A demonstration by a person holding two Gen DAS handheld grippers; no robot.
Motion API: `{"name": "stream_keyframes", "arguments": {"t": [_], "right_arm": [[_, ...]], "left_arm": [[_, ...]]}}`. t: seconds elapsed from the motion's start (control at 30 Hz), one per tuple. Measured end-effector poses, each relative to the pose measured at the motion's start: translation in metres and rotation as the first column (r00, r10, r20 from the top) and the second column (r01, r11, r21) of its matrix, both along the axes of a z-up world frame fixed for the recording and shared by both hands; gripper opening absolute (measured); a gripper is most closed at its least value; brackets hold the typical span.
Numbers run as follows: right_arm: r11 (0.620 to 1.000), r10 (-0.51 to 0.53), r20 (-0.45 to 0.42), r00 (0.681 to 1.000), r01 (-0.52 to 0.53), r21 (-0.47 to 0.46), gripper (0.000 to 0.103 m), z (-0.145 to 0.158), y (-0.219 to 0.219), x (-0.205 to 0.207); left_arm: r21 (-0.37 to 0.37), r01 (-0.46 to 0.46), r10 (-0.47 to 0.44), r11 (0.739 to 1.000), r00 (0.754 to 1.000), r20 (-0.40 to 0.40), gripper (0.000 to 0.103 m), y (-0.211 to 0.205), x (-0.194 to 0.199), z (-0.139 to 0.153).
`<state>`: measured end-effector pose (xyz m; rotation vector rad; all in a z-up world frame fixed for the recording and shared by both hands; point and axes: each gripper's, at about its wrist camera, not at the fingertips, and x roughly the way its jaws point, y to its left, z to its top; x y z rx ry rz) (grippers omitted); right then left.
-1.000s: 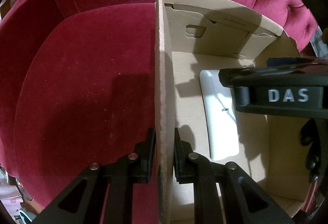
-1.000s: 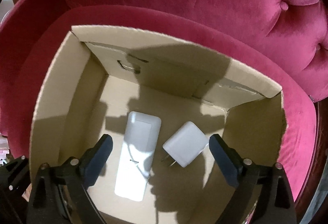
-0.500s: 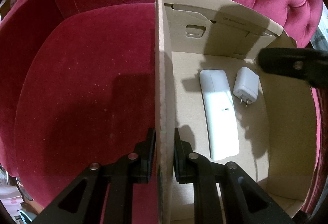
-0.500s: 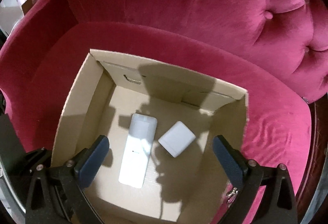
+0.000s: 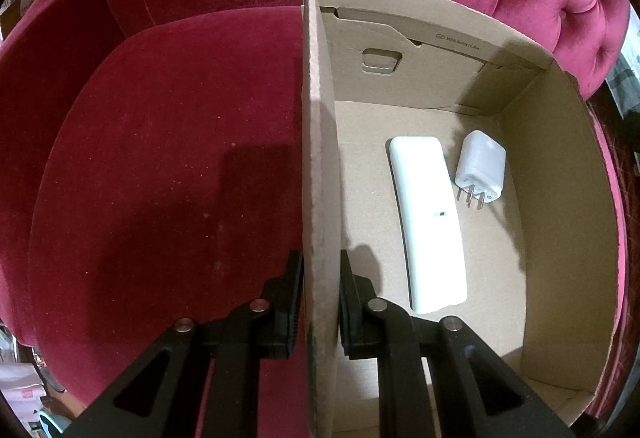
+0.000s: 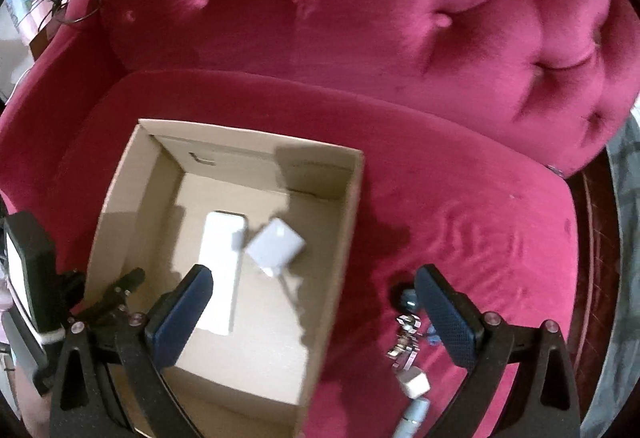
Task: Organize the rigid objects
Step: 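Move the right gripper out of the box toward the small white cube charger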
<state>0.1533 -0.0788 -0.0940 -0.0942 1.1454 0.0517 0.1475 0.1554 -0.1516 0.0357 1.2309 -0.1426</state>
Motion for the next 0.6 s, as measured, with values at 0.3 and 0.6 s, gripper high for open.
{"name": "stream_keyframes", "arguments": {"t": [0.3, 0.6], "right_arm": [[0.996, -0.079, 0.012, 0.997, 0.079, -0.033, 0.103, 0.006, -0.047, -0.025], [0.987, -0.156, -0.002, 0.988, 0.156, -0.023, 0.103, -0.011, -0.083, -0.047]], "left_arm": [[-0.001, -0.001, 0.001, 1.000, 1.000, 0.000, 0.017, 0.001, 0.000, 0.000], [0.003, -0.001, 0.001, 1.000, 1.000, 0.001, 0.017, 0.001, 0.000, 0.001]]}}
